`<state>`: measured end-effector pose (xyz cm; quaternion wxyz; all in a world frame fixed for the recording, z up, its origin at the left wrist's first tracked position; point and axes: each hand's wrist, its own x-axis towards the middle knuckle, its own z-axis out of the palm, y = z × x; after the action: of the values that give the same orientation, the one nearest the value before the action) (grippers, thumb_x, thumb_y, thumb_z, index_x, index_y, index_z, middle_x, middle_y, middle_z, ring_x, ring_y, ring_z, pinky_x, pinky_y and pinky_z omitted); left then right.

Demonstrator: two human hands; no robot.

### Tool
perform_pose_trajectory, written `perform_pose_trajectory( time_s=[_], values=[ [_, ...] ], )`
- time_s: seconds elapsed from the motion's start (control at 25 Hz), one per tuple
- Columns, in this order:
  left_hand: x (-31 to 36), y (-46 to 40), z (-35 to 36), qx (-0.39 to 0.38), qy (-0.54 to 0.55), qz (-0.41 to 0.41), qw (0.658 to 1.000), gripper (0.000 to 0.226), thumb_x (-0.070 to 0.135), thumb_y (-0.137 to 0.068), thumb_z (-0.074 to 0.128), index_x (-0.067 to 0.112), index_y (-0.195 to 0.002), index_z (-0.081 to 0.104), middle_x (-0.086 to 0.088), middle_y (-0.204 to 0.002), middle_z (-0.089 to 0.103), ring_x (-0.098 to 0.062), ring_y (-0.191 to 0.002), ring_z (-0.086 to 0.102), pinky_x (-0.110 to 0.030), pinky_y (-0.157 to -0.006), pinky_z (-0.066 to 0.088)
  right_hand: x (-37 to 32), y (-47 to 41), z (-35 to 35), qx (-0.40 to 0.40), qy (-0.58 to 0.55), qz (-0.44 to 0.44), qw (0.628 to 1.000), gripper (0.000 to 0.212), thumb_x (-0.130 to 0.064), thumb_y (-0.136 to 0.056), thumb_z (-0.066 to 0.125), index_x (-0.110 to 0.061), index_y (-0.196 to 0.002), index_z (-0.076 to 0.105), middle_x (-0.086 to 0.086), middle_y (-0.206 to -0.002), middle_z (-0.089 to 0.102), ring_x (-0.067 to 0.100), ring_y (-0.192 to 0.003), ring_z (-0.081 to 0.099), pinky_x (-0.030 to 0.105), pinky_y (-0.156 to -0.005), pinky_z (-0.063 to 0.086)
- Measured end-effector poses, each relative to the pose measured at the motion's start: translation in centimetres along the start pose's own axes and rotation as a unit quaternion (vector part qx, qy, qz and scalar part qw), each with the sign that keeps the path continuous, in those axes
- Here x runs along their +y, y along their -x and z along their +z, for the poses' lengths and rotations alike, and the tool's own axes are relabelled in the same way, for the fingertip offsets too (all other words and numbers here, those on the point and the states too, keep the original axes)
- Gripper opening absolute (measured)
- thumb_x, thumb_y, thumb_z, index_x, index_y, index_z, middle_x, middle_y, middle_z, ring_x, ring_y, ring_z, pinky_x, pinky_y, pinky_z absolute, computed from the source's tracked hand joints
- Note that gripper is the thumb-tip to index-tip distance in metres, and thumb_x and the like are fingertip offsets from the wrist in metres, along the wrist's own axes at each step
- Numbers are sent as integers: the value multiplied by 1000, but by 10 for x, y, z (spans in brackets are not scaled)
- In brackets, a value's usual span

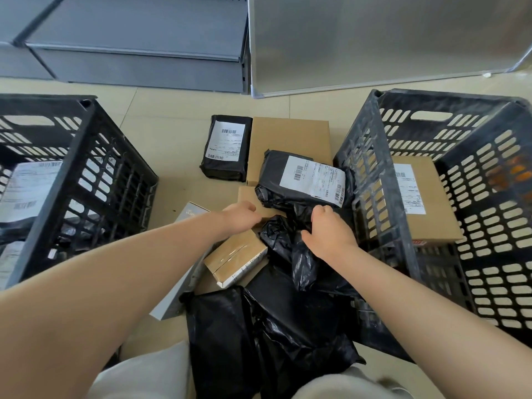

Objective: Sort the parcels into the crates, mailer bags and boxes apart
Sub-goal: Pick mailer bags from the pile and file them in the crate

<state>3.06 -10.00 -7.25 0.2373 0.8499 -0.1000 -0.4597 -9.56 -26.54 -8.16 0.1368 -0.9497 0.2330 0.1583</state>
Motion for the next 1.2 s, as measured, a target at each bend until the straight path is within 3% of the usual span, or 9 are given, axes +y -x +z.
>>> perform_pose_trajectory(
  time_s=[0.12,0.24,0.52,0.64,0.76,0.84,0.92,1.08,1.2],
  values=[
    [5,0,2,-11,8,5,1000,53,26,-100,44,15,-152,33,-8,-155,33,-26,-141,33,-34,-109,31,-2,1,-3,13,-3,-3,1000,15,-26,-103,50,-12,-107,52,8,-108,57,29,-95,57,35,-70,43],
    [10,2,2,-18,19,9,1000,51,26,-101,44,14,-150,36,-6,-151,38,-26,-139,35,-36,-110,32,-3,2,-10,48,-59,23,997,16,-27,-106,41,-15,-98,46,5,-86,57,28,-75,52,34,-59,36],
    [11,1,-1,-45,78,20,996,31,22,-100,42,17,-130,50,-4,-122,52,-20,-108,51,-30,-94,44,3,-6,-41,123,-277,102,948,16,-24,-108,33,-12,-109,43,1,-81,51,20,-68,50,32,-52,30],
    [12,0,-2,-95,113,15,989,42,23,-102,39,17,-143,45,0,-135,57,-17,-116,57,-28,-96,47,6,-3,-48,170,-411,122,888,12,-21,-106,36,-14,-109,46,0,-78,49,15,-63,43,32,-55,30],
    [14,1,-4,-139,137,18,981,46,27,-102,44,18,-147,42,-3,-139,57,-20,-121,57,-32,-100,48,7,-5,-52,203,-553,126,798,5,-19,-101,45,-17,-98,49,-3,-82,46,14,-72,43,33,-71,36],
    [13,2,-8,-188,183,16,965,53,41,-101,47,18,-148,39,-7,-143,52,-26,-127,53,-38,-106,45,5,-6,-53,172,-660,134,719,8,-22,-96,49,-21,-89,52,3,-91,52,20,-85,51,39,-82,42],
    [12,5,-13,-229,218,26,948,60,55,-94,50,21,-143,41,-8,-142,53,-29,-128,52,-42,-109,42,2,-4,-54,106,-731,145,659,13,-20,-101,46,-23,-100,59,5,-106,62,23,-98,61,40,-88,49],
    [10,4,-18,-234,242,42,941,59,52,-94,53,20,-143,43,-8,-138,57,-26,-125,56,-43,-111,40,2,-4,-53,75,-768,167,614,38,-18,-103,45,-19,-141,54,4,-130,64,24,-118,62,36,-88,51],
    [7,3,-22,-193,255,45,946,44,39,-98,55,20,-138,51,-4,-131,63,-20,-115,62,-37,-98,51,5,-6,-52,70,-766,172,615,36,-20,-105,42,-22,-140,53,4,-127,65,24,-113,65,39,-87,55]
  ],
)
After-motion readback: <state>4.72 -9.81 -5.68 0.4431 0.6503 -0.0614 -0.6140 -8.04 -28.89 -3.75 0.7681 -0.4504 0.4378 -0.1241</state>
